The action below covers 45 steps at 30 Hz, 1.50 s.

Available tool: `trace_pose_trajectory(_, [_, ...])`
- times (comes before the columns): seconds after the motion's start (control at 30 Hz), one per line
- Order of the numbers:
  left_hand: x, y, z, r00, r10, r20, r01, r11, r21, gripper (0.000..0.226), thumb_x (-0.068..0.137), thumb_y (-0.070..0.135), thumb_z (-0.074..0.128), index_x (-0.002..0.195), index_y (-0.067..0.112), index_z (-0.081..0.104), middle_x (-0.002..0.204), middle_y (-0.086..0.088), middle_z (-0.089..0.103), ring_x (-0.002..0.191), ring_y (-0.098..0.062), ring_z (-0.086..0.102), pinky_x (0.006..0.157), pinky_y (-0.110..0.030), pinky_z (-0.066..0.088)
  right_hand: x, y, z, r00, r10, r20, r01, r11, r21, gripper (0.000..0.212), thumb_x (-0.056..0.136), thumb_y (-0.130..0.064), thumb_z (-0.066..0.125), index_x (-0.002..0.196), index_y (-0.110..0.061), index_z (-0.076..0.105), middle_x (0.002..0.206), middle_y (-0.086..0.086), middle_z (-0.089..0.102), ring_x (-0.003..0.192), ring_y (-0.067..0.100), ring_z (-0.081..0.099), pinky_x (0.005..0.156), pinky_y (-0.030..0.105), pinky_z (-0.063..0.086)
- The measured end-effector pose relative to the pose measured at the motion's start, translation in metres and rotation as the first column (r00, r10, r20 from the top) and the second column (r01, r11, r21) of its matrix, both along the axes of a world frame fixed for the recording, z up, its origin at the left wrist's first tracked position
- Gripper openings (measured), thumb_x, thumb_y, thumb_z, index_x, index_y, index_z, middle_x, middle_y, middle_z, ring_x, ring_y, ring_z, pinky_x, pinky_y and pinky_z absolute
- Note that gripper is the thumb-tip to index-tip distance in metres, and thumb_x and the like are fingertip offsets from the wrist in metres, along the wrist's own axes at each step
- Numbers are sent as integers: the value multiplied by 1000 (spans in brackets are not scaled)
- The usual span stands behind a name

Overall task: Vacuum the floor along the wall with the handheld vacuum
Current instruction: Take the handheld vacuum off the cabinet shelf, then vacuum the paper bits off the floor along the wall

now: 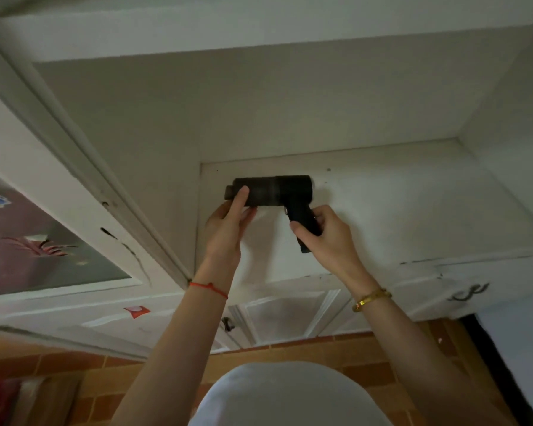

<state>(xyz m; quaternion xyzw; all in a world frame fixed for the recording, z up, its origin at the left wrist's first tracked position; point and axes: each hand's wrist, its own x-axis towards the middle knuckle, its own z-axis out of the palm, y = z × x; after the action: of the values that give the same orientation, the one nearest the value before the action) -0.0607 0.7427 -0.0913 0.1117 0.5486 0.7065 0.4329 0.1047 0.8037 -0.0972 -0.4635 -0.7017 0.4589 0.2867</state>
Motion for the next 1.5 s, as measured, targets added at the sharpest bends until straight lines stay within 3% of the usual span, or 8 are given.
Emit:
trace_pose_trajectory(0.13, [13, -7, 5, 997, -80, 0, 80, 996, 36, 43, 89, 28, 70, 121, 0, 62, 121, -10, 71, 105, -13, 71, 112, -36, 41, 19, -11, 10, 996, -49, -75, 38, 989, -144, 33, 86, -27, 70, 111, -12, 54, 93, 1, 66, 65, -6, 64, 54, 10, 47])
trace_pose_trajectory(0.23, [22, -10, 8, 993, -120, 6, 119, 990, 70, 33, 89, 25, 70, 112, 1, 66, 122, -14, 70, 109, -16, 69, 108, -34, 46, 34, -17, 17, 987, -37, -157, -18, 941, -338, 31, 91, -32, 64, 115, -14, 59, 92, 3, 71, 76, 7, 68, 70, 22, 51])
trace_pose_trajectory(0.33, [31, -14, 12, 982, -190, -11, 190, 975, 113, 42, 90, 24, 69, 121, -5, 64, 124, -16, 68, 114, -16, 67, 106, -34, 48, 48, -22, 21, 933, -61, -354, -139, 847, -513, 33, 95, -33, 57, 115, -8, 64, 88, 7, 69, 79, 19, 64, 74, 31, 51])
trace_pose_trajectory(0.47, [46, -18, 15, 959, -282, -3, 281, 953, 117, 39, 90, 21, 69, 119, -4, 65, 120, -16, 70, 115, -16, 66, 105, -33, 48, 62, -30, 26, 825, -178, -536, -295, 673, -678, 27, 96, -29, 53, 105, -4, 59, 83, 7, 62, 72, 18, 58, 71, 29, 50])
trace_pose_trajectory(0.63, [67, -22, 17, 914, -406, 15, 403, 910, 98, 37, 91, 20, 68, 120, -3, 66, 117, -12, 72, 114, -16, 67, 100, -28, 51, 88, -48, 18, 727, -267, -633, -371, 622, -689, 21, 88, -27, 58, 96, -8, 56, 82, 5, 57, 69, 16, 54, 65, 25, 50])
trace_pose_trajectory(0.87, [112, -18, 11, 794, -605, 56, 603, 796, 58, 51, 90, 22, 68, 127, -11, 56, 118, -12, 72, 112, -16, 68, 91, -21, 54, 135, -79, 8, 685, -404, -607, -251, 651, -717, 17, 92, -28, 51, 91, -11, 50, 71, 0, 52, 59, 12, 49, 60, 22, 48])
trace_pose_trajectory(1.17, [191, -12, 14, 588, -808, 14, 808, 588, 33, 37, 93, 18, 63, 123, -3, 62, 120, -11, 71, 114, -15, 67, 108, -36, 46, 212, -120, 5, 583, -535, -611, -83, 709, -700, 20, 87, -33, 59, 88, -14, 54, 69, -1, 51, 57, 12, 48, 59, 22, 46])
trace_pose_trajectory(1.5, [324, -31, 14, 419, -908, 19, 907, 420, 24, 40, 92, 16, 65, 125, -6, 60, 111, -10, 74, 104, -16, 71, 101, -35, 52, 331, -174, -6, 441, -649, -620, 58, 710, -702, 19, 92, -32, 57, 86, -14, 58, 69, -1, 51, 56, 12, 48, 57, 23, 45])
